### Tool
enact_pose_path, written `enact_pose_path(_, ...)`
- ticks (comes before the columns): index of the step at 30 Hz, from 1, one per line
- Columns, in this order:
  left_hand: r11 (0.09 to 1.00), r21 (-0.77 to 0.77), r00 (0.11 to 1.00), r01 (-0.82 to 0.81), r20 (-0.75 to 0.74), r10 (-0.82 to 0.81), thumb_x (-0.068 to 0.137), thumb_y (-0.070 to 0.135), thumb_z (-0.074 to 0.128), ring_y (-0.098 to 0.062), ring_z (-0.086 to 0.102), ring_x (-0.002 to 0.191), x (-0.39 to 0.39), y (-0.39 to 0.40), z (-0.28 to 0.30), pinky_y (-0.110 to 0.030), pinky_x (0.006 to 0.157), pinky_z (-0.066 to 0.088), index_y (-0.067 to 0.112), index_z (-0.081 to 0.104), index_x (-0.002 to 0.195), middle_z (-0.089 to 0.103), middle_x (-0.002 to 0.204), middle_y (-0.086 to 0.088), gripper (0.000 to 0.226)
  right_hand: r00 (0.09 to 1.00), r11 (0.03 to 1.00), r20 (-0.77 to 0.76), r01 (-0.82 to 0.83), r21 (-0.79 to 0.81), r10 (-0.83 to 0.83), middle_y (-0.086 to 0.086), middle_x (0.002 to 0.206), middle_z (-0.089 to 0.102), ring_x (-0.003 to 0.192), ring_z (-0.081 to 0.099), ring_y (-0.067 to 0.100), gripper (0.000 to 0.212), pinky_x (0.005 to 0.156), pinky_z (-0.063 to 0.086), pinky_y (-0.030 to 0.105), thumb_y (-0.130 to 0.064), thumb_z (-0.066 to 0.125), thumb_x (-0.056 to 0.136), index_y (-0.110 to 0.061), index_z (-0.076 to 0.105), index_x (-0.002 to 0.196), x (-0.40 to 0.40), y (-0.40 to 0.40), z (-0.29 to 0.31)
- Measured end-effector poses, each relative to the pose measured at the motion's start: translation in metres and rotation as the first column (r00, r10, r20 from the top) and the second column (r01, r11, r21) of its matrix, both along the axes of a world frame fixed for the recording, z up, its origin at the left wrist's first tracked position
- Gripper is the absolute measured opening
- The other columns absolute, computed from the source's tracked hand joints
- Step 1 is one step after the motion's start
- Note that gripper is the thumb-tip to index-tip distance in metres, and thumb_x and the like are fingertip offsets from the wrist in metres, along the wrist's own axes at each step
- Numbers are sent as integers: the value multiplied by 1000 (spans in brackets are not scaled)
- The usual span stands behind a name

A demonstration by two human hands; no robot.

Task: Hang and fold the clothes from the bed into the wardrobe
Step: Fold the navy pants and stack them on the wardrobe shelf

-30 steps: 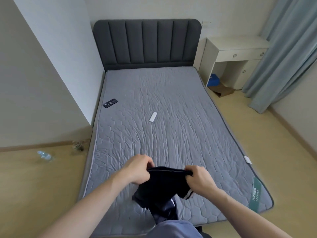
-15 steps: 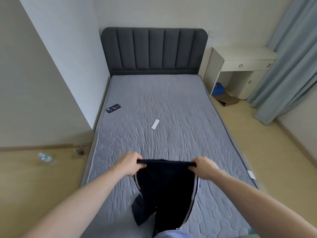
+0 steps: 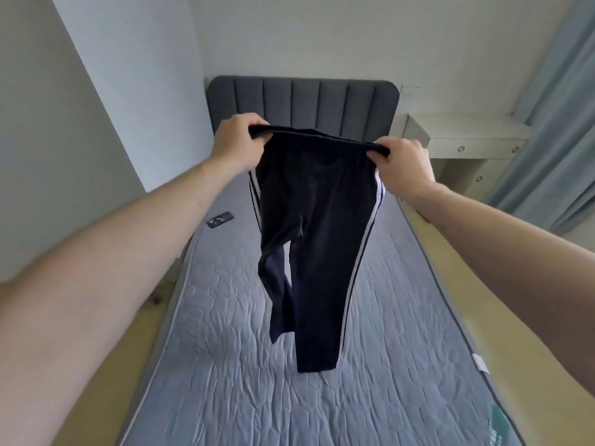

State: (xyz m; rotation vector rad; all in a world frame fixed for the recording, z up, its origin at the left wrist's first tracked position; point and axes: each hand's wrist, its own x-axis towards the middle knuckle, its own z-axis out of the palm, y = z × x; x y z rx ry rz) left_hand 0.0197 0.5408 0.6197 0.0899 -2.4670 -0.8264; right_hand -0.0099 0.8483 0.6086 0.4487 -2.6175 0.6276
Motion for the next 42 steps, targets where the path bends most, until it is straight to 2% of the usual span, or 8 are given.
enact_pose_path(3,999,31,997,44,-57,-42,91,27,71,-11,66,96,5,1,14,-19,85,45,25,77,103,73,100,10,13,996,998,-87,-36,-59,31,1,98,76,89,66,28,20,79,52,36,-25,57,99,-23,75,108,-2,3,9)
enact_pose_path(8,997,34,997,76,-4,-76,88,23,75,-6,61,91,29,7,-23,-11,79,41,23,78,103,75,102,8,15,998,999,-43,-48,-12,48,0,104,75,94,67,25,19,79,51,35,-27,61,99,-23,76,110,7,14,-24)
enact_pose_path(12,995,36,979,93,180,-97,87,17,75,-15,65,93,48,10,-97,-23,80,44,22,79,99,75,100,5,14,989,996,126,-82,23,79,1,104,75,93,67,26,19,79,54,36,-28,62,100,-21,77,109,24,23,-90)
enact_pose_path(16,993,50,917,103,383,-114,84,12,78,-18,67,95,73,12,-205,-22,79,42,20,79,98,74,102,4,16,936,991,344,-106,80,73,-4,102,71,88,66,24,18,75,54,37,-28,62,100,-26,76,111,46,31,-188)
enact_pose_path(26,988,121,609,95,778,-154,84,22,80,-8,67,94,180,41,-501,-12,73,41,27,79,98,70,101,17,14,634,941,774,-264,210,5,-15,109,64,97,64,12,21,70,40,26,-41,56,101,-41,71,115,136,61,-476)
enact_pose_path(30,988,111,453,110,879,-150,88,20,72,-4,64,103,231,53,-599,-16,83,44,31,75,111,66,113,22,26,492,912,870,-345,225,-28,-19,117,61,105,62,9,27,77,44,23,-38,54,101,-42,68,123,184,70,-578)
enact_pose_path(38,988,148,204,47,967,-154,91,27,64,-9,57,126,301,84,-726,-22,105,41,28,65,133,60,136,15,42,248,867,959,-439,235,-134,-14,132,52,128,49,15,45,97,46,30,-21,54,95,-37,62,136,260,85,-712)
enact_pose_path(42,980,151,131,-126,982,-135,84,44,69,-7,58,121,322,103,-766,-18,101,40,20,65,132,57,131,15,54,185,866,969,-443,232,-165,-13,140,45,136,39,15,51,104,45,30,-18,53,95,-34,57,143,281,81,-755)
